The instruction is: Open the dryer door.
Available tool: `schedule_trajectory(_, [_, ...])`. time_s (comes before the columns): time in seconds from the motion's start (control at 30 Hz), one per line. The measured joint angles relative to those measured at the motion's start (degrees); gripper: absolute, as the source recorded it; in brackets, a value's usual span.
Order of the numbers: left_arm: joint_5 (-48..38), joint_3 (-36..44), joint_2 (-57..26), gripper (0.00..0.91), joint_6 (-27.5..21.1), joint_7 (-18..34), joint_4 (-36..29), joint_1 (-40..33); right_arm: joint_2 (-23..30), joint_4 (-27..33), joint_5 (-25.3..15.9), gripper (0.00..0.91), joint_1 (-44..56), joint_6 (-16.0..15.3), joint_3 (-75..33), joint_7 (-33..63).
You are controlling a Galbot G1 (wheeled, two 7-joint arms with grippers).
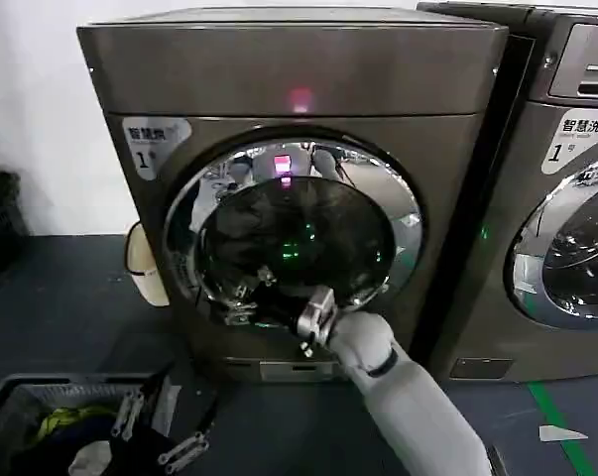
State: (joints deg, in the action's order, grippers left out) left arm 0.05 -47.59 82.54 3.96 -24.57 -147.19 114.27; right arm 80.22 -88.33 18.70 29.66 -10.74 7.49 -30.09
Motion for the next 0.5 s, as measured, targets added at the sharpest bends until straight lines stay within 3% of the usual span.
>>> schedule_trajectory(0.5, [1.1,-0.3,0.2,0.907,-1.0,-0.9,0.0,0.3,4.0,6.9,-0.5,0.907,-3.5,0.0,2.2,-0.2])
